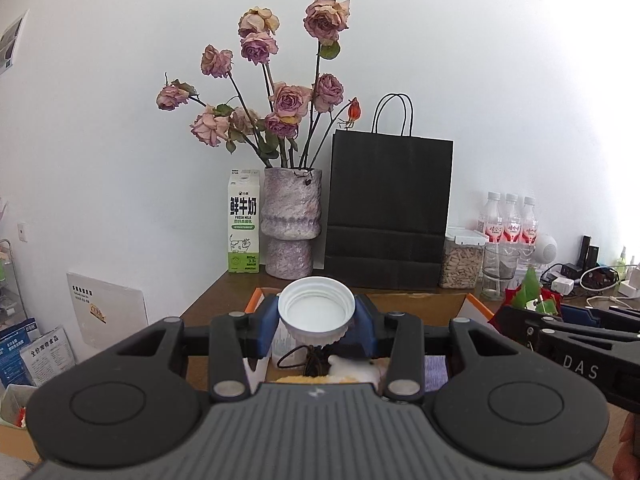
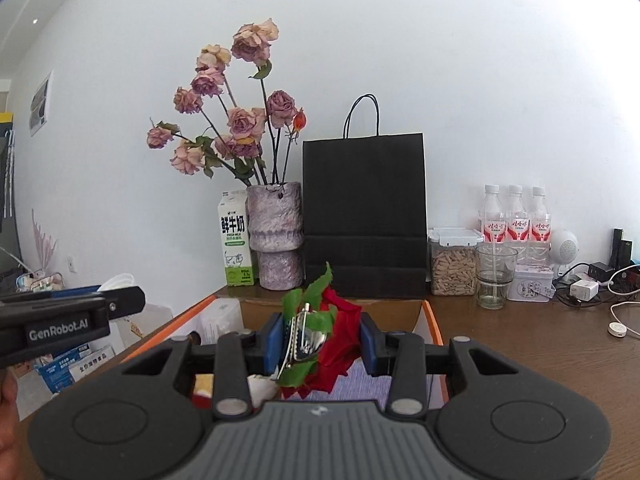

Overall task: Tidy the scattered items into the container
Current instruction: 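Carry the ornament and cap over the box and open both grippers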

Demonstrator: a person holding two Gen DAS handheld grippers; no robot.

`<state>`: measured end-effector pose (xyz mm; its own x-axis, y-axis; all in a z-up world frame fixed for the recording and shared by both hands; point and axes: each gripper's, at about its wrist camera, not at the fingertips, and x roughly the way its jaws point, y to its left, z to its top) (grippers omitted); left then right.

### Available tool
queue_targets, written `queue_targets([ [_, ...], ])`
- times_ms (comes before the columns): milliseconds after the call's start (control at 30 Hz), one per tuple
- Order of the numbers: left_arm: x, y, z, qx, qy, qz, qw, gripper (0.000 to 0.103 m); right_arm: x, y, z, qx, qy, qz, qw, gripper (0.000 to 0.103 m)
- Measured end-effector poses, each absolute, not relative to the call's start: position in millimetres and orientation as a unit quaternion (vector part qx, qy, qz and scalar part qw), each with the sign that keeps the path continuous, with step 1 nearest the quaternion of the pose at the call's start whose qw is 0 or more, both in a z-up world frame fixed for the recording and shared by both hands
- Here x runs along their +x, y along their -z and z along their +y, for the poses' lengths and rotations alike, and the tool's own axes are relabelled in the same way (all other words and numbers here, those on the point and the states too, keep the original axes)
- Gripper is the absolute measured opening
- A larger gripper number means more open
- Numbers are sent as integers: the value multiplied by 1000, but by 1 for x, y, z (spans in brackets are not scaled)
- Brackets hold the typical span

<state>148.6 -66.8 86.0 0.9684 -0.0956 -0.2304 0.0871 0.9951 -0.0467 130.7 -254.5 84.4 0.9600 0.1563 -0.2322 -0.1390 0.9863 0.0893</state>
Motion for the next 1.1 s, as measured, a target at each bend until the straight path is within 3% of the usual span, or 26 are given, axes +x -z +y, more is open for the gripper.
queue_targets([
  [200,200,-89,-95,-34,19,103,994,41,195,-86,-265,74,-50,112,990,37],
  [400,246,-51,-107,-12,-10,142,990,41,227,-53,-279,79,-33,142,986,37],
  [633,255,-33,-100,-10,-18,180,983,41,236,-39,-274,69,-35,163,984,37],
  [1100,251,-30,-106,8,-25,178,984,42,234,-36,-267,56,-32,170,983,38],
])
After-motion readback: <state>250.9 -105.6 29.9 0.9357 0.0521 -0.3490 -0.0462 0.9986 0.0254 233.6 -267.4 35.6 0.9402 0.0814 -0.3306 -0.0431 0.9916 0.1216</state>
